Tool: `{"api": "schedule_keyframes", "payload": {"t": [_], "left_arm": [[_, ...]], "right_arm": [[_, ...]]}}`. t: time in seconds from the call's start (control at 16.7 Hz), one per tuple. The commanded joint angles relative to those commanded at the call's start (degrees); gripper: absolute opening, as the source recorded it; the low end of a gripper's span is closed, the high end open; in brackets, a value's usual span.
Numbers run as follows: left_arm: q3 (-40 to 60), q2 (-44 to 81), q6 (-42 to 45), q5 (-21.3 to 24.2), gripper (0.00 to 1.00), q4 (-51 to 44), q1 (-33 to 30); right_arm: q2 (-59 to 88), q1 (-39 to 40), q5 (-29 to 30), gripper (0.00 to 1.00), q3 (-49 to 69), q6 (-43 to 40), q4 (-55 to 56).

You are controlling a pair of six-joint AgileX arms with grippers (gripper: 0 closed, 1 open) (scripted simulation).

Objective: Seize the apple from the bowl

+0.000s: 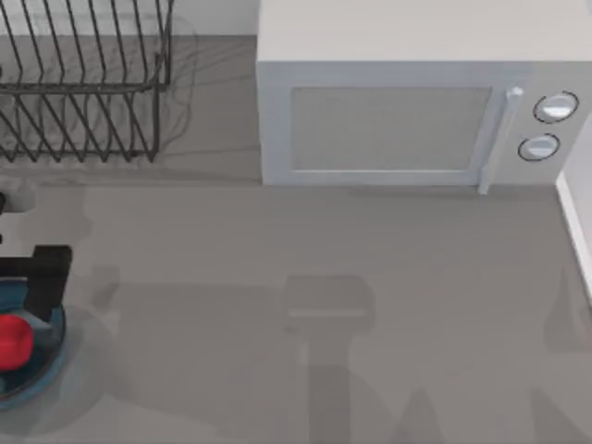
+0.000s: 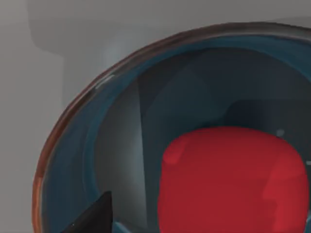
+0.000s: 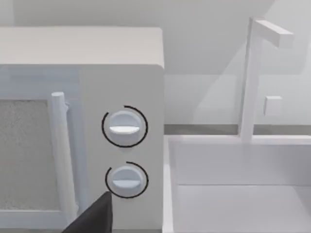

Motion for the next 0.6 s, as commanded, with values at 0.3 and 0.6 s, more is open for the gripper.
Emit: {"api": "schedule_keyframes", "payload": {"t": [0.3, 0.6], "left_arm": [[-7.7, 6.5, 0.2, 0.0, 1.00, 15.4, 0.2], [-10.2, 8.8, 0.3, 0.0, 1.00, 19.3, 0.3]], "right_arm": [[0.0, 0.0, 0.0, 1.00, 0.0, 0.0, 0.0], [0.0, 0.0, 0.0, 1.00, 0.0, 0.0, 0.0]]}}
